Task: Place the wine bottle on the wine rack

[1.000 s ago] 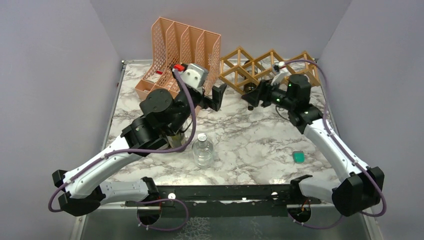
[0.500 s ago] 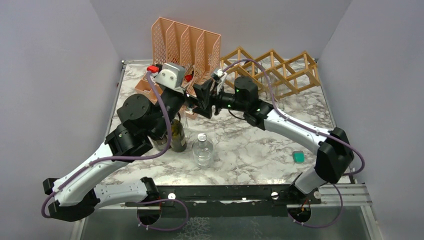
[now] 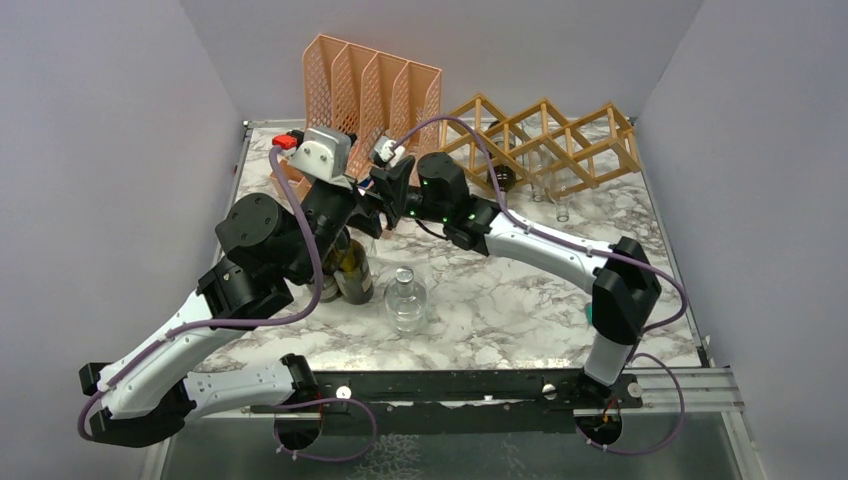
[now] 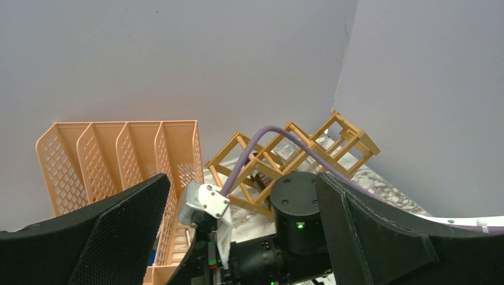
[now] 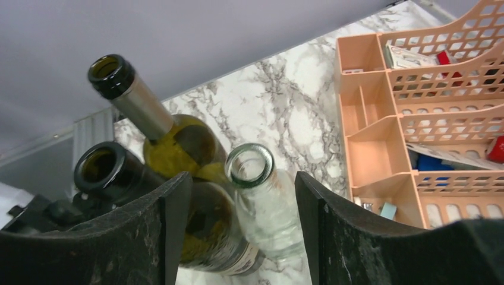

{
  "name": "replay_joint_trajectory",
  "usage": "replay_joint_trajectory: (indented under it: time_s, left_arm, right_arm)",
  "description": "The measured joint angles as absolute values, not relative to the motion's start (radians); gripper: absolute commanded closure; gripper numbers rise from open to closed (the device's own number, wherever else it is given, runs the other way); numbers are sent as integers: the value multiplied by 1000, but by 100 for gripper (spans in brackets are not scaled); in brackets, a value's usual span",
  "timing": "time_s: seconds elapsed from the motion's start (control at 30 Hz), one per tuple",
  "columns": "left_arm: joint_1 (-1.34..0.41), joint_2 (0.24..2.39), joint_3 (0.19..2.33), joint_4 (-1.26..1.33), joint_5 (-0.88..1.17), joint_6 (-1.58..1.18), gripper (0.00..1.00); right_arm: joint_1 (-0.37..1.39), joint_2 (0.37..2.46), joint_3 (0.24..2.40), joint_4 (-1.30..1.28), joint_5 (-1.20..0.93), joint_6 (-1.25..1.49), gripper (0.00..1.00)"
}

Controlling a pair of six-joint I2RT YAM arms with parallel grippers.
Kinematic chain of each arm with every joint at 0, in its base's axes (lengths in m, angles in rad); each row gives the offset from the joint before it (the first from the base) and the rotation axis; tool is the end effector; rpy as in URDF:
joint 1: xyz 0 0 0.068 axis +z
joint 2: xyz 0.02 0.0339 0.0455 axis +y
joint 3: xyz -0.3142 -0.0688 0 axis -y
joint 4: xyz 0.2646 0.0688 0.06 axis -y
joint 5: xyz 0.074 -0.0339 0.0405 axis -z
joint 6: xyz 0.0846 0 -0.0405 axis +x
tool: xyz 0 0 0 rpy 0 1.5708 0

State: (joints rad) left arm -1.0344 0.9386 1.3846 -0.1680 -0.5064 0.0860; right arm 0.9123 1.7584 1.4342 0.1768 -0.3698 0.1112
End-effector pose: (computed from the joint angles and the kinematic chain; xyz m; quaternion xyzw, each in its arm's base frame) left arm 0.1321 -0.1419 0.5759 0.1404 0.6002 -0.2187 0.7564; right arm 0.2816 0.4140 0.3723 -0.4008 0.6386 0.4358 0.4916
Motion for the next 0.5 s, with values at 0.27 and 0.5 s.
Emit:
replay_joint_trajectory:
  time_s: [0.27, 0.5]
  left_arm:
    - [-1034, 926, 1385, -169, -507, 82, 1]
    - [-1034, 923, 1385, -178, -507, 78, 1]
  right_arm:
    - [944, 1848, 1525, 142, -255, 56, 42]
    - [963, 1866, 1533, 126, -219, 14, 69]
